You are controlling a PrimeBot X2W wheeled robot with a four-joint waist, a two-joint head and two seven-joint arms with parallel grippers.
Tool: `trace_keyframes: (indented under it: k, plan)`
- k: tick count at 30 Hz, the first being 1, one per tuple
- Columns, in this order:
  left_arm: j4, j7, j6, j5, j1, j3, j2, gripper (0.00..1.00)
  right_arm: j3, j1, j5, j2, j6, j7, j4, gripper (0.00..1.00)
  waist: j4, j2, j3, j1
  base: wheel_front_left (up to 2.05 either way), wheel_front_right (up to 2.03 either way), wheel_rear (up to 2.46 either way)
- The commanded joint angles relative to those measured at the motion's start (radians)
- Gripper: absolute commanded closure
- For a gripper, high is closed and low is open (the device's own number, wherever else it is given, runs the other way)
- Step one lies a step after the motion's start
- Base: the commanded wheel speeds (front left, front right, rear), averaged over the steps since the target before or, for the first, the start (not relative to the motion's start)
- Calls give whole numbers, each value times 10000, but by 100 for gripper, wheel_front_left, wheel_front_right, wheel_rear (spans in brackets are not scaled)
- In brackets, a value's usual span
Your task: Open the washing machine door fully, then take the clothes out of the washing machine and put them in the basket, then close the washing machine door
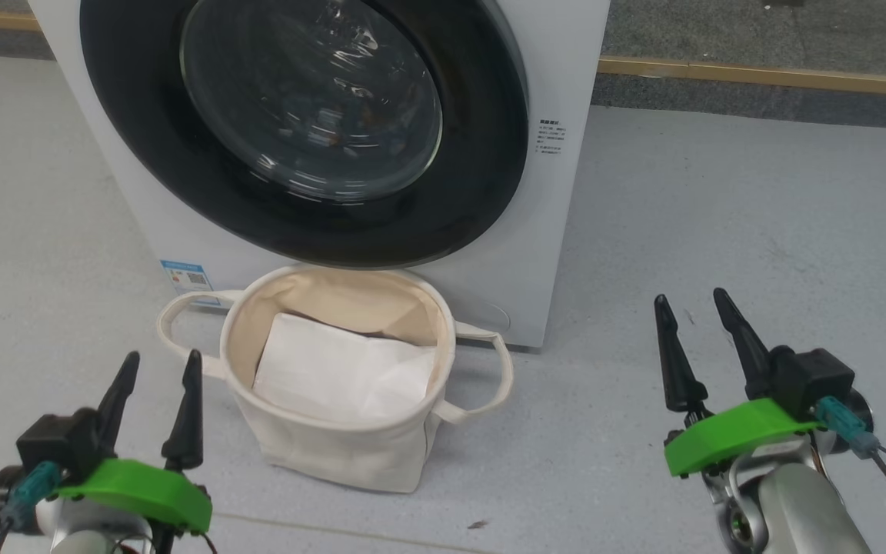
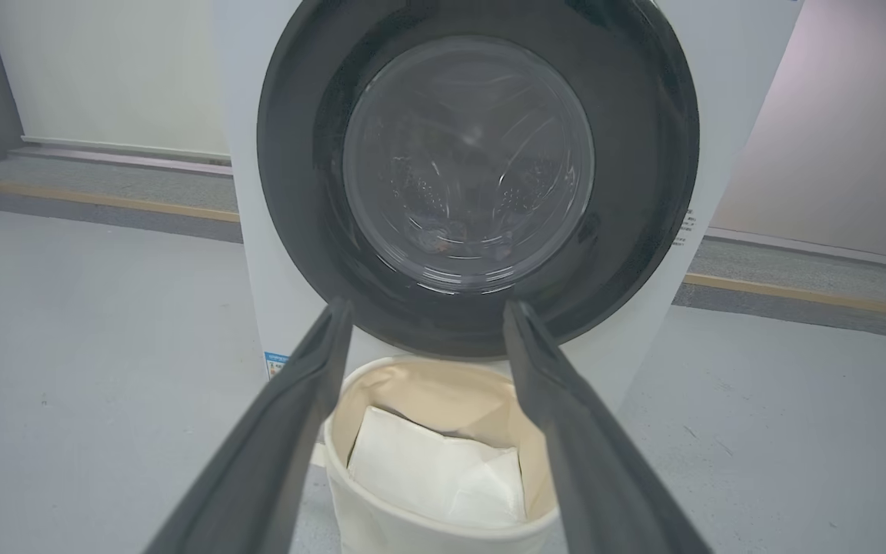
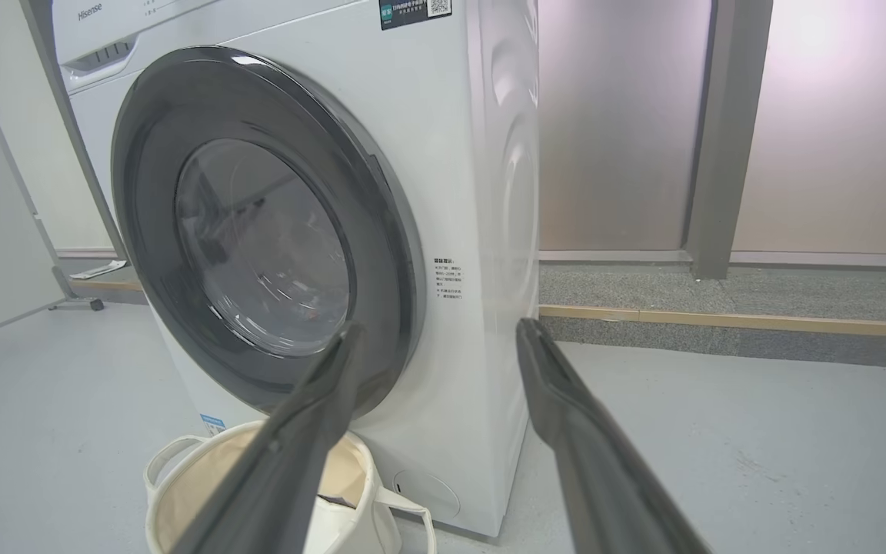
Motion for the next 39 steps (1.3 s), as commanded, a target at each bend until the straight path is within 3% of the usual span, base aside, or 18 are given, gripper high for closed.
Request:
trace_keyframes:
  k: [1,13,21,39]
  plan:
    - [-388,-149,70,244,-668,340,438,0,282,-607,-296,-70,70,-142,-402,0,4,0,-3,0,0,0,0]
    - [-432,-402,26,605,-790,137,596,0,378,-775,-196,-79,75,-394,-321,0,29,0,-19,0,0,0,0]
    - [-712,-390,-494,-310,-702,292,300,0,51,-725,183,-79,75,-394,-82,0,20,0,-60,0,0,0,0]
    - [-805,-366,-509,-435,-554,197,352,0,166,-749,428,-79,75,-394,187,0,63,0,-28,0,0,0,0]
